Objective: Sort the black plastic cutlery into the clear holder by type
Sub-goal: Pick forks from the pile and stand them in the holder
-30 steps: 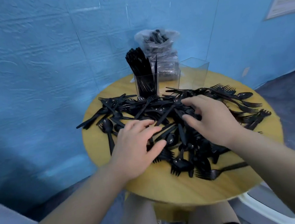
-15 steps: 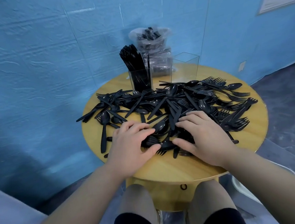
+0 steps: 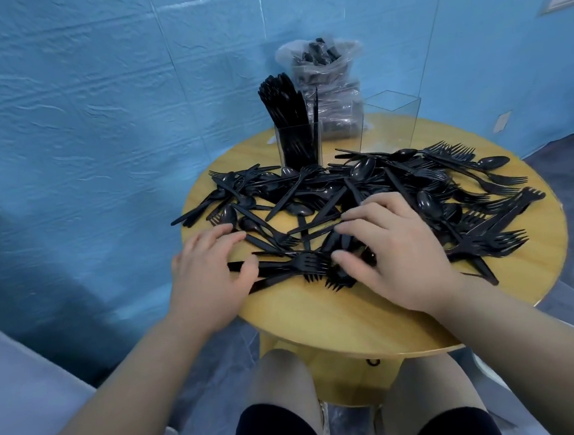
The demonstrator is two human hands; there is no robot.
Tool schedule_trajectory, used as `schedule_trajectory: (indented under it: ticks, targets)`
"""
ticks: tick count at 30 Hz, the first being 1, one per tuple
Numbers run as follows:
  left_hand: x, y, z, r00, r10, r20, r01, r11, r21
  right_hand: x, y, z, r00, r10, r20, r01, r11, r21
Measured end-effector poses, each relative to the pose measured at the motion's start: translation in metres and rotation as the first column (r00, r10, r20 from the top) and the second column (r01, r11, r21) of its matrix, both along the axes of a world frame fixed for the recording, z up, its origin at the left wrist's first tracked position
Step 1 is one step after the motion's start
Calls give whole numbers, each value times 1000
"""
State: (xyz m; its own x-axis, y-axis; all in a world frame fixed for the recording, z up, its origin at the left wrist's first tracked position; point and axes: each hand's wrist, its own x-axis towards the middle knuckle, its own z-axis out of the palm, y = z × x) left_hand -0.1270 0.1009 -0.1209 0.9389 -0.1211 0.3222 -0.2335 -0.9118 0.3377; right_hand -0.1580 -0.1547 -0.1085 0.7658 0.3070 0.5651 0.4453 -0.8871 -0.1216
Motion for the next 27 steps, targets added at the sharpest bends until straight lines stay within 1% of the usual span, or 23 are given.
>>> schedule_trajectory:
  ticks: [2,5,8,10,12,14,16,18,20,21,23,25,27]
  targets:
    - [-2,3,-4,995,-31,-92,37,997,62,3,13,3,995,61,-78,-68,993,-92]
    - [-3,2,-5,990,-69,-120,77,995,64,11,27,5,986,70,-150,-95,982,-164]
    - [1,-1,-3,987,-111,-114,113,994,9,19,32,3,989,46,-141,-71,982,-177]
    - [6,-2,-2,985,-146,-87,144,989,-30,24,33,3,993,24,-117,-45,984,-175]
    - [14,0,-1,989,-139,-45,137,990,-36,28,33,6,995,-15,-101,-2,987,-163]
    - [27,6,-1,998,-67,-4,67,998,-15,34,33,10,995,-63,-81,50,986,-158]
    - [42,16,0,999,53,10,-53,999,3,41,33,13,991,-107,-82,92,981,-172]
    - [55,25,1,984,162,-67,-160,986,41,46,35,15,985,-133,-112,109,975,-193]
    - [66,30,0,959,215,-187,-195,974,118,49,39,17,977,-134,-166,97,971,-217]
    - [69,30,0,951,214,-225,-184,972,148,50,42,19,970,-135,-203,86,969,-233]
    - [71,26,1,952,175,-253,-135,977,167,49,47,24,945,-144,-294,62,961,-270]
    - [69,18,3,964,109,-244,-84,990,114,48,47,24,923,-141,-357,35,957,-287]
    - [65,11,6,973,43,-226,-44,999,0,47,46,24,915,-117,-386,21,969,-245]
